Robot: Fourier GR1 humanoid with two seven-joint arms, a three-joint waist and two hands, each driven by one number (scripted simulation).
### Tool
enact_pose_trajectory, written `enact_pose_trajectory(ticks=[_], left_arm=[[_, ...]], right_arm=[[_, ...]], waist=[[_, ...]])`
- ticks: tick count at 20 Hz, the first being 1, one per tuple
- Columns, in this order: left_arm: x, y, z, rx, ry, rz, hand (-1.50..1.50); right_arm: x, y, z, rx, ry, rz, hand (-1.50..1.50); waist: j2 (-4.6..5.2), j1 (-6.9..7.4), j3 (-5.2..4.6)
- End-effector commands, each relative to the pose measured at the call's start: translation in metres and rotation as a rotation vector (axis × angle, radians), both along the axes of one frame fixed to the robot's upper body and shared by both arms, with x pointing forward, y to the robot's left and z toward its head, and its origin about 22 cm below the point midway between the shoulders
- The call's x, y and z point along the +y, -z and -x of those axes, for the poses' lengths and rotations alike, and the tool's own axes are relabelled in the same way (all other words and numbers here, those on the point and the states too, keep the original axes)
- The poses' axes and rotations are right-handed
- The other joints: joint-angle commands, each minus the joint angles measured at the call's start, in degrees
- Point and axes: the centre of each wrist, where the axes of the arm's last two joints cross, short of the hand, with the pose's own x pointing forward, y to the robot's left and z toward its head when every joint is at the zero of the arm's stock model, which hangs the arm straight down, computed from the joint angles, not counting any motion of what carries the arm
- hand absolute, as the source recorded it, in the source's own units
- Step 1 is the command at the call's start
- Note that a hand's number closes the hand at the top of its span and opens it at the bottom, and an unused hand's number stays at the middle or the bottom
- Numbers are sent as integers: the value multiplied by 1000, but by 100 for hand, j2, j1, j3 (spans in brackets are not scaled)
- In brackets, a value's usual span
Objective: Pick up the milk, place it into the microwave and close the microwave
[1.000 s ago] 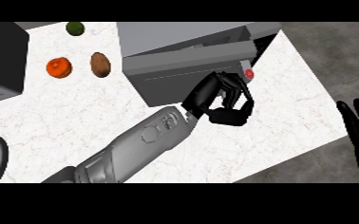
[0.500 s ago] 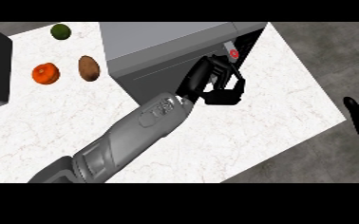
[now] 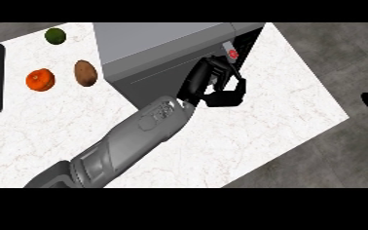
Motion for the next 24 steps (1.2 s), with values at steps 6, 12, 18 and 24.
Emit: enact_pose_trajectory(ticks=[6,12,18,24], left_arm=[[-31,-23,1,-47,34,27,150],[-32,-24,2,-58,15,36,150],[-32,-23,3,-65,-6,44,150],[-33,-20,5,-66,-23,47,150]], right_arm=[[-10,-15,-5,-9,7,46,-150],[-17,-24,-9,-25,19,53,-150],[-19,-28,-11,-12,-2,44,-150],[-22,-34,-14,-17,-18,34,-150]], waist=[[73,-232,13],[73,-208,23],[94,-292,26],[89,-313,27]])
